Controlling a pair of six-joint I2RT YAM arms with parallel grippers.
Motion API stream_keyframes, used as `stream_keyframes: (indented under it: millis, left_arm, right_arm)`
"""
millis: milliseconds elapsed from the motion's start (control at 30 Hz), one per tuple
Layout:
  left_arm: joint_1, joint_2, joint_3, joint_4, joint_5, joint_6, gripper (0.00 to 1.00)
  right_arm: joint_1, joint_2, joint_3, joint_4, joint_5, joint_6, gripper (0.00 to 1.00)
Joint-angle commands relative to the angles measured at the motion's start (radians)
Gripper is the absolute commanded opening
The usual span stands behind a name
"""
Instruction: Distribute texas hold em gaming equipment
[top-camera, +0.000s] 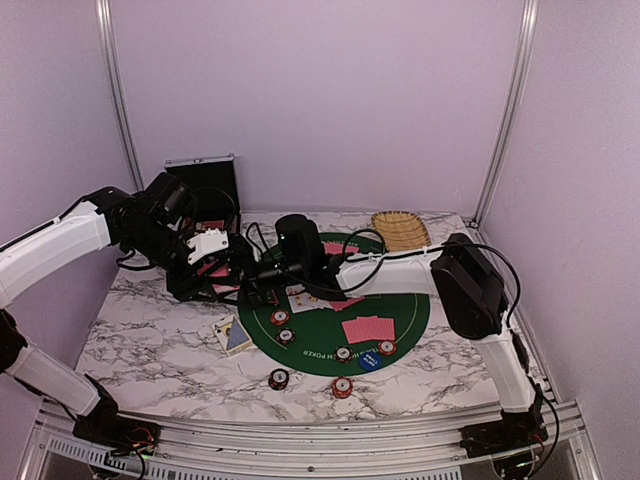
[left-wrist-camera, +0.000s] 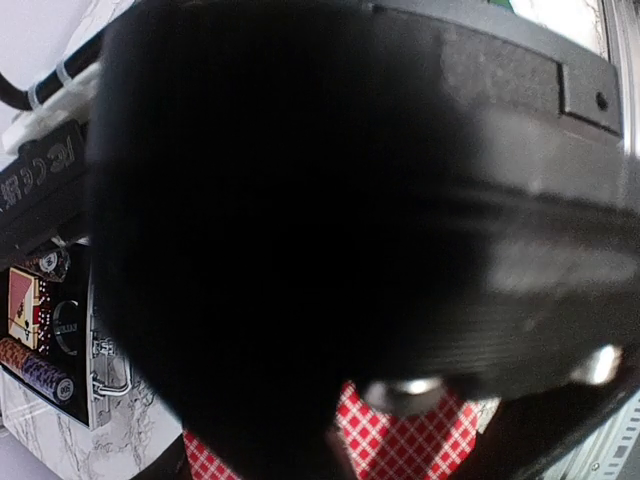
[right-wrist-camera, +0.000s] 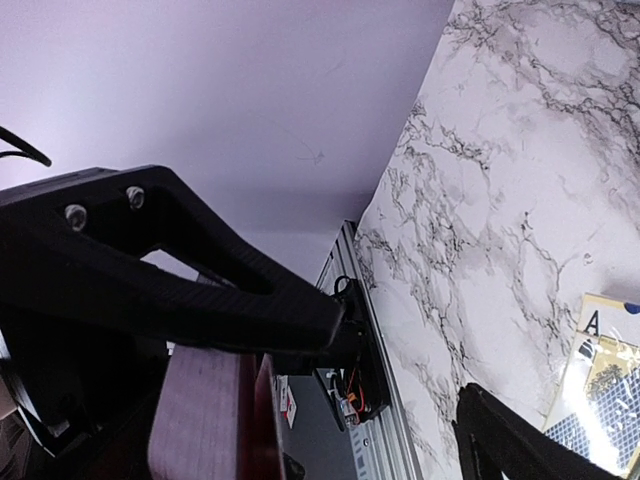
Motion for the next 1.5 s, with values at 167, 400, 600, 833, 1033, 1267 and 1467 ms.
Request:
stream_keyframes:
  millis: [167,400,600,833,1033,1267,1467]
  left_arm:
    - [0.005,-0.014,0.014,-0.003,0.006,-0.005,0.0]
    - [0.005,-0.02,0.007,-0.003,0.001,-0.004,0.0]
    - [0.005,-0.018,0.006,-0.003,0.002,-0.003,0.0]
    - [0.005,-0.018,0.007,-0.003,0.003,-0.005,0.0]
    - [0.005,-0.017,0.006,-0.003,0.003,-0.006,0.0]
    - [0.005,-0.015,0.006,-0.003,0.005,-0.005,0.0]
    - [0.005,-0.015,0.005,-0.003,0.004,-0.004,0.0]
  right_arm:
    - [0.004,0.036,0.129,-0.218,0.057,-0.074,0.94]
    - [-0.021,-0.013,0.031,-0.199,0.067,-0.072,0.87]
    - [-0.038,-0.064,-0.039,-0.186,0.073,-0.082,0.82]
    - [-0.053,-0.112,-0.12,-0.14,0.07,-0.068,0.76]
    - [-0.059,-0.139,-0.127,-0.131,0.067,-0.064,0.67]
    - [-0.064,-0.182,-0.149,-0.119,0.066,-0.054,0.55]
    - [-0.07,-0.208,-0.179,-0.115,0.059,-0.045,0.47]
